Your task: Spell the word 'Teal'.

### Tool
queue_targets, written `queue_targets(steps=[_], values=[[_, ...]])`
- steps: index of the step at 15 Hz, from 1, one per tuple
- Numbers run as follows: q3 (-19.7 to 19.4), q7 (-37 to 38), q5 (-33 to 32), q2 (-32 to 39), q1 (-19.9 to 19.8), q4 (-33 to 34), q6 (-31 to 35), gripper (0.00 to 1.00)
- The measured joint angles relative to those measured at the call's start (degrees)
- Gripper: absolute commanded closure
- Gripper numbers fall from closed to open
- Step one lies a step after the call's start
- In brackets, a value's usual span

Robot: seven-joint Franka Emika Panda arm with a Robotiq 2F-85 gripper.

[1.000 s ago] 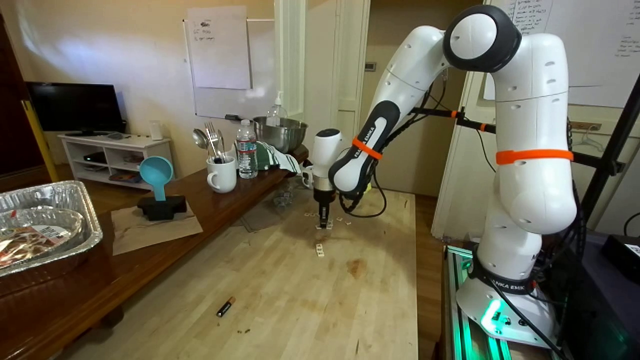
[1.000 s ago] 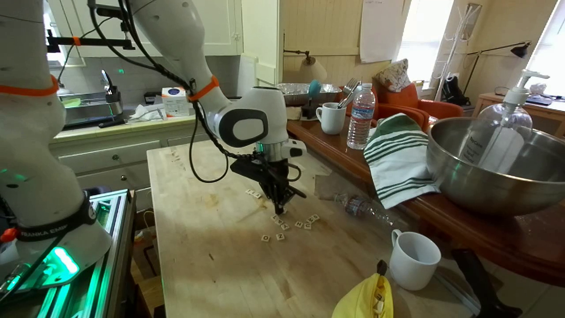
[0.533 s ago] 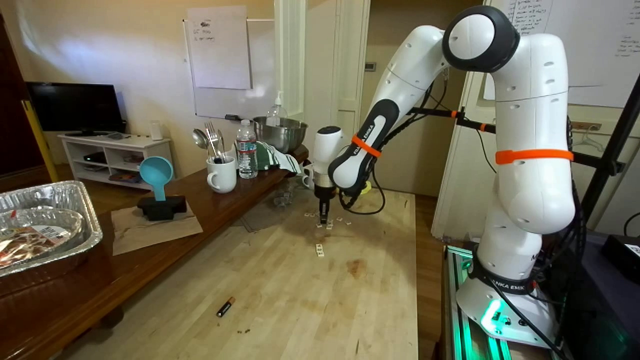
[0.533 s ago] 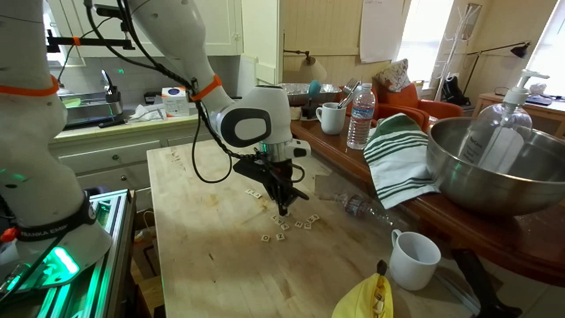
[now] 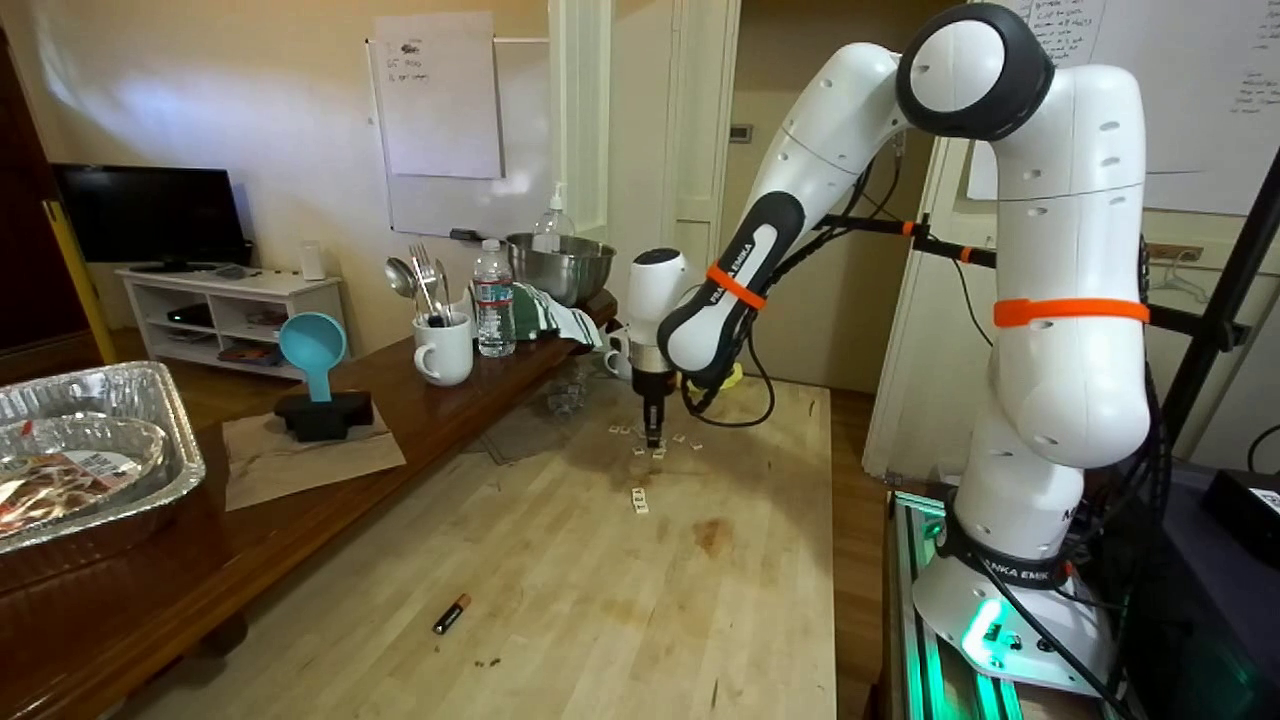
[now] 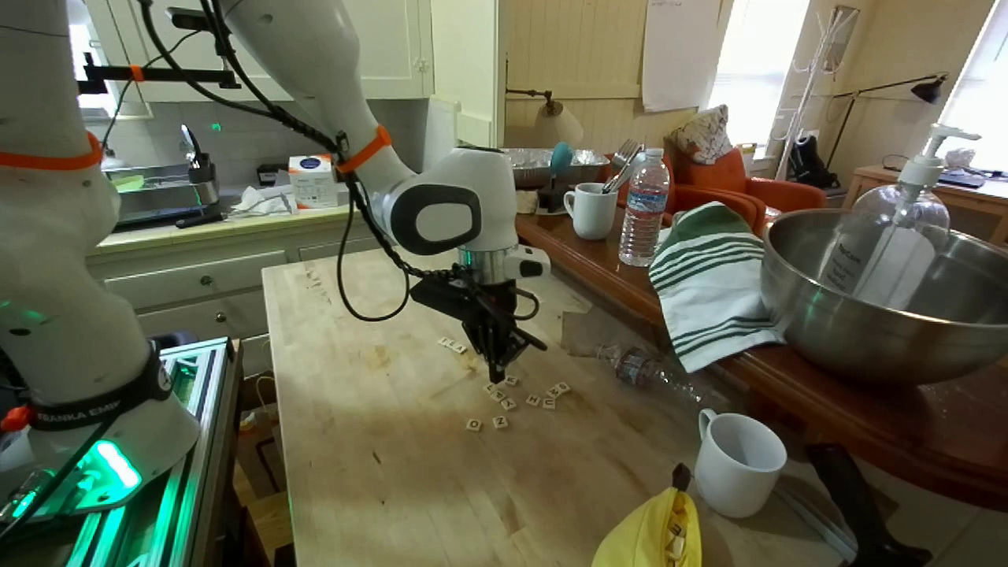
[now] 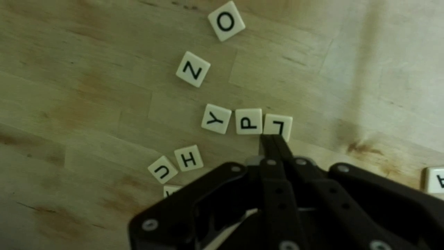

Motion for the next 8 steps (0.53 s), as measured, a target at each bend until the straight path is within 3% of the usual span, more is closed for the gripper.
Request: queue_targets(steps=[8], values=[[0.0, -1.4, -0.1, 0.2, -0.7, -0.7, 0.0, 1.00]])
